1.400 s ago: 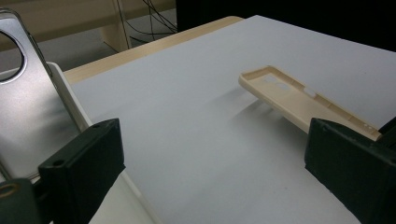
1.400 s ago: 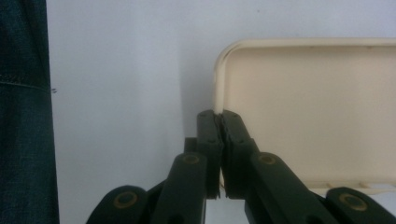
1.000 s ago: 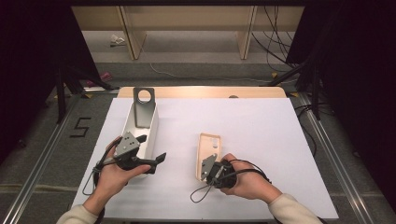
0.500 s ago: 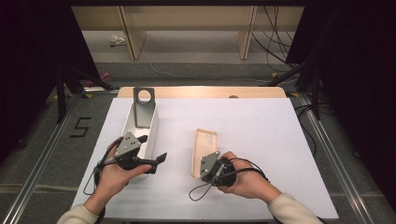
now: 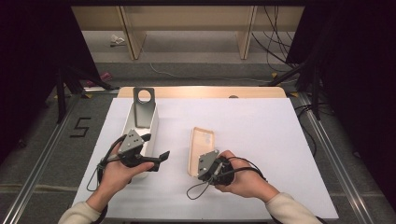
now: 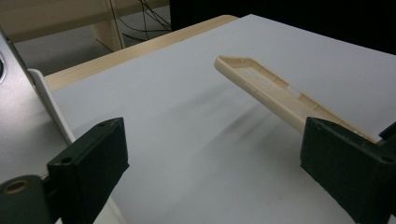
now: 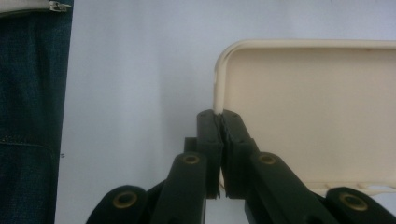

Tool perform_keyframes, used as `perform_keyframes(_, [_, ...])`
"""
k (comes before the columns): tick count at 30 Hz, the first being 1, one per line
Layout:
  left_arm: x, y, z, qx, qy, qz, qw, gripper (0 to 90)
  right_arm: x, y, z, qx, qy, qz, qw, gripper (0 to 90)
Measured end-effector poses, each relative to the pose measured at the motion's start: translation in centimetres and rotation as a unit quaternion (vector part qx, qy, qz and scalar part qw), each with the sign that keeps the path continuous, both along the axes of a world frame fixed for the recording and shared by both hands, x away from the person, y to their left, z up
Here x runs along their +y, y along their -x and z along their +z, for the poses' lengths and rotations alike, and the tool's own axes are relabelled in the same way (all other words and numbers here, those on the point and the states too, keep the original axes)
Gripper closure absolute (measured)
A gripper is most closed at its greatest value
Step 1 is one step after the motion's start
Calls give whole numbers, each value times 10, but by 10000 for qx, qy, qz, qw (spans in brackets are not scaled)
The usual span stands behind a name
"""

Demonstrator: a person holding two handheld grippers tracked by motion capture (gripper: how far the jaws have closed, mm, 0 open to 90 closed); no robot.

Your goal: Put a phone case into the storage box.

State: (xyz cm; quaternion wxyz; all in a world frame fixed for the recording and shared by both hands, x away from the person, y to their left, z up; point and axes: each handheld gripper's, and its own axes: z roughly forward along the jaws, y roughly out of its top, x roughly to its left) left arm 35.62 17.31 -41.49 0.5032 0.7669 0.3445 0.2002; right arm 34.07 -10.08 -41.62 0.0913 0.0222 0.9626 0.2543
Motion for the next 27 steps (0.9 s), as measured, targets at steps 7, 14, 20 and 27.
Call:
perform_keyframes(7, [-17, -11, 9, 68, -16, -139, 9999, 96, 3, 1, 1, -26, -60, 10, 10000, 879])
perform_keyframes(14, [-31, -27, 11, 315, 13, -167, 9994, 145, 4, 2, 3, -81, -90, 42, 9999, 879])
perform_keyframes(20, [-51, -39, 9, 673, -57, -263, 9974, 160, 6, 4, 5, -137, -103, 33, 9998, 879])
perform_keyframes(27, [-69, -55, 11, 830, -312, -217, 9958, 231, 9, 7, 6, -152, -96, 125, 9998, 879])
